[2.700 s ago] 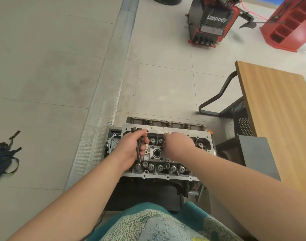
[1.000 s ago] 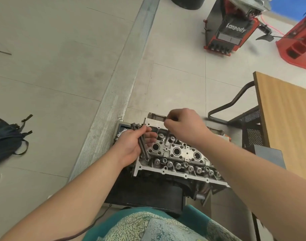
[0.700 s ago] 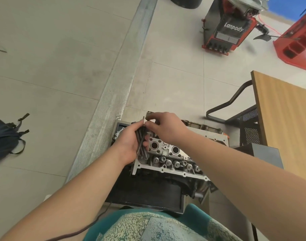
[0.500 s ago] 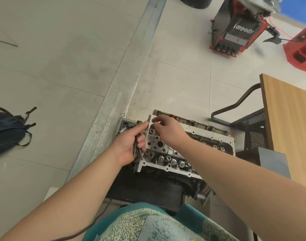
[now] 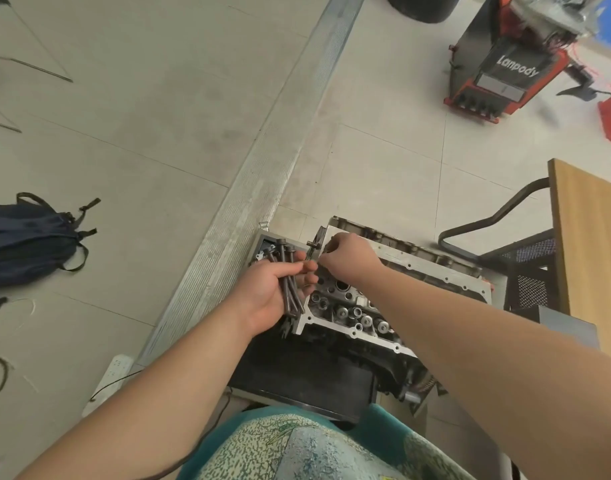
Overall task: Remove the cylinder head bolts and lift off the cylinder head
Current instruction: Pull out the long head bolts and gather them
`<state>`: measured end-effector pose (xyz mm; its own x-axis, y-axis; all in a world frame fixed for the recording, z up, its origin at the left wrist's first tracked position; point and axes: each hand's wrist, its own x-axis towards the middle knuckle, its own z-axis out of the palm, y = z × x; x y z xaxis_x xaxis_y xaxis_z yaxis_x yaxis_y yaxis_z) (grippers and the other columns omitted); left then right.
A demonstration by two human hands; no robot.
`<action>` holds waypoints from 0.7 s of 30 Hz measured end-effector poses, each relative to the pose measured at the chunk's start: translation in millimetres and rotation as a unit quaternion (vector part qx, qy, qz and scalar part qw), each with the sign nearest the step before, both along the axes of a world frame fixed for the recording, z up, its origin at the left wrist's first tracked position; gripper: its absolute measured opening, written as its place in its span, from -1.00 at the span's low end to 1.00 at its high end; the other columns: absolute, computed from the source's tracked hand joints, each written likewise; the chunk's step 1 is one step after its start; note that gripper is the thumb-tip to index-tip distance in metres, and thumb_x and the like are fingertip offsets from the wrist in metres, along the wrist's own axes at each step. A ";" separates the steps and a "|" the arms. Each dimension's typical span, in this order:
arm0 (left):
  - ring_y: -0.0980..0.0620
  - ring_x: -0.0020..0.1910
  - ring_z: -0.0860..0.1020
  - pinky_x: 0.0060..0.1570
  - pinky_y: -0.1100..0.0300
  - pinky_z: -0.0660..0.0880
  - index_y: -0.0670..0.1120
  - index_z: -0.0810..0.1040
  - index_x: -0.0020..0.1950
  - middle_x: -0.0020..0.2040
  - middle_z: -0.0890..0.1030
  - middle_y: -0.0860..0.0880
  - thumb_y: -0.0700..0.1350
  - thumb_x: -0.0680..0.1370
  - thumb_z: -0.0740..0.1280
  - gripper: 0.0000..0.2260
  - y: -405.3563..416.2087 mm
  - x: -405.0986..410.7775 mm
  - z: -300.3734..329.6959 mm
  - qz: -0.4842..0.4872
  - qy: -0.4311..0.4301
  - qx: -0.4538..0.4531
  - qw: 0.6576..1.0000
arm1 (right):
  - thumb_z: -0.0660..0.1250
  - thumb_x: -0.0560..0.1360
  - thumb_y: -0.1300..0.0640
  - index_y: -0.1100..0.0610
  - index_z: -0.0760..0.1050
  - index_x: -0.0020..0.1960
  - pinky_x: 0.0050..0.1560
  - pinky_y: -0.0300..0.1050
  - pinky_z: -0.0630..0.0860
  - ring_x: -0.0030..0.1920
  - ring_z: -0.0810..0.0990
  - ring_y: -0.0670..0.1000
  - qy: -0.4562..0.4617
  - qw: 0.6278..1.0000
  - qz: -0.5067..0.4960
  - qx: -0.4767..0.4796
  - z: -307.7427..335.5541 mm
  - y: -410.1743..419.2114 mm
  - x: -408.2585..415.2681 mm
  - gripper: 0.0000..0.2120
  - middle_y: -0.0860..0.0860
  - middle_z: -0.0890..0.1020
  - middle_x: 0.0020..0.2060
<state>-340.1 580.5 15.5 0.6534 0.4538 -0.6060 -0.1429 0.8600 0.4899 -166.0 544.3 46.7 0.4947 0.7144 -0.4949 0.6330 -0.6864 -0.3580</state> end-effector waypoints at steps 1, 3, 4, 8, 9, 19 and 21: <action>-0.09 -0.14 0.69 -0.06 0.02 0.65 -0.19 0.58 0.17 -0.02 0.72 -0.18 -0.36 0.67 0.26 -0.83 0.1 0.1 -0.8 0.001 0.002 0.005 1.000 | 0.33 0.48 0.15 0.05 0.54 -0.13 -0.25 -0.08 0.60 -0.20 0.66 0.05 -0.001 1.000 0.004 0.019 4.5 -3.2 0.0 -0.97 0.01 0.66 -0.22; -0.06 -0.16 0.69 -0.10 0.05 0.64 -0.18 0.58 0.17 -0.04 0.73 -0.16 -0.36 0.67 0.26 -0.83 0.5 1.5 -2.3 0.000 0.013 0.023 1.000 | 0.33 0.55 0.13 0.08 0.58 -0.04 -0.16 -0.01 0.65 -0.16 0.67 0.08 -0.031 0.997 0.043 0.049 12.8 -10.1 -0.6 -0.94 0.02 0.68 -0.15; -0.04 -0.18 0.69 -0.12 0.07 0.63 -0.18 0.59 0.15 -0.06 0.73 -0.15 -0.36 0.67 0.26 -0.83 1.1 2.3 -3.5 0.001 0.019 0.029 0.999 | 0.31 0.60 0.12 0.10 0.60 0.04 -0.10 0.03 0.66 -0.12 0.67 0.09 -0.054 0.994 0.071 0.070 18.0 -13.8 -0.9 -0.89 0.04 0.68 -0.10; -0.03 -0.23 0.67 -0.12 0.06 0.59 -0.13 0.69 0.00 -0.13 0.70 -0.12 -0.24 0.66 0.34 -0.87 3.7 8.7 -2.2 0.009 0.015 0.026 1.000 | 0.24 0.70 0.17 0.18 0.59 0.33 0.02 0.02 0.59 0.03 0.65 0.16 -0.120 0.955 0.143 0.231 52.2 -27.9 0.1 -0.73 0.10 0.67 0.12; -0.03 -0.23 0.65 -0.12 0.06 0.57 -0.11 0.71 -0.05 -0.15 0.68 -0.11 -0.17 0.64 0.38 -0.87 3.8 11.6 -0.3 0.013 0.015 0.029 0.999 | 0.24 0.70 0.19 0.19 0.58 0.36 0.03 0.04 0.59 0.05 0.65 0.17 -0.122 0.947 0.147 0.256 62.2 -29.9 1.1 -0.72 0.10 0.66 0.14; -0.07 -0.31 0.44 -0.27 0.00 0.41 -0.10 0.72 0.19 -0.17 0.48 -0.13 0.46 0.57 0.27 -0.35 -24.1 35.0 20.1 -0.034 -0.065 0.021 0.997 | 0.35 0.64 -0.01 -0.11 0.61 0.35 -0.11 -0.11 0.53 -0.16 0.64 -0.06 -0.015 0.965 0.184 0.189 70.1 -37.9 -18.1 -0.70 -0.17 0.51 -0.13; -0.04 -0.35 0.37 -0.29 0.04 0.37 -0.11 0.71 0.11 -0.25 0.42 -0.08 0.52 0.48 0.34 -0.30 -29.3 30.7 17.0 -0.018 -0.057 -0.010 0.998 | 0.36 0.62 -0.13 -0.16 0.53 0.41 -0.12 -0.15 0.58 -0.21 0.66 -0.16 0.027 0.966 0.133 0.221 58.9 -46.5 -19.4 -0.63 -0.17 0.58 -0.16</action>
